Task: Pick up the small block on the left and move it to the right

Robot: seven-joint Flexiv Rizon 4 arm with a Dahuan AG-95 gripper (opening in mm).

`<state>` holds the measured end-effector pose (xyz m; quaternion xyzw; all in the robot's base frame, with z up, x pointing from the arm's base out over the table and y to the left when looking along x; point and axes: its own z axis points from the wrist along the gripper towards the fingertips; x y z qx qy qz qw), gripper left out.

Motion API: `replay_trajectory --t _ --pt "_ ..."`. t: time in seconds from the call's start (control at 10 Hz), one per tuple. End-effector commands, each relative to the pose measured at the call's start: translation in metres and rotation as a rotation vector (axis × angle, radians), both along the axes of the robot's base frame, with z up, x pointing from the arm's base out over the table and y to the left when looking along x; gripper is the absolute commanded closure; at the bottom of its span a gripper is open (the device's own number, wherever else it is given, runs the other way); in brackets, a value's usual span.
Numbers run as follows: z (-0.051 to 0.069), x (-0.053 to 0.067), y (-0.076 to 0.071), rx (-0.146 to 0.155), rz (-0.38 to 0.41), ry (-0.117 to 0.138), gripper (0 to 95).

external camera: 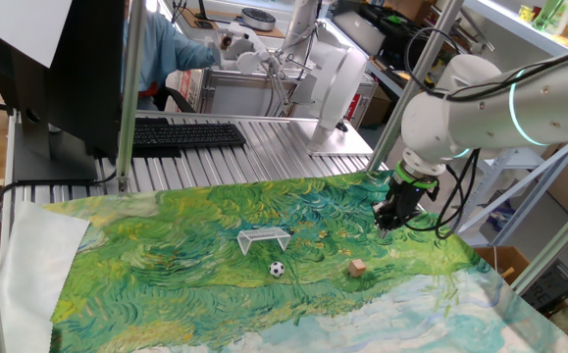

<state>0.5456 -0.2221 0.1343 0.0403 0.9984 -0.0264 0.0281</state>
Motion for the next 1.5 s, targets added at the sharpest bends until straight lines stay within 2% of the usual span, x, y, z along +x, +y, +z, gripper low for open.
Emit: replay_trajectory --t 0.1,0.4,1.0,1.5 --pt "-0.004 0.001 -0.001 0.001 0.001 0.001 95.0" --pt "-0.015 0.002 -0.004 0.003 -0.003 -0.002 95.0" --pt "-0.046 0.006 0.0 0.01 0.023 0.006 95.0" --pt "-0.062 0.006 0.001 0.02 0.027 0.007 95.0"
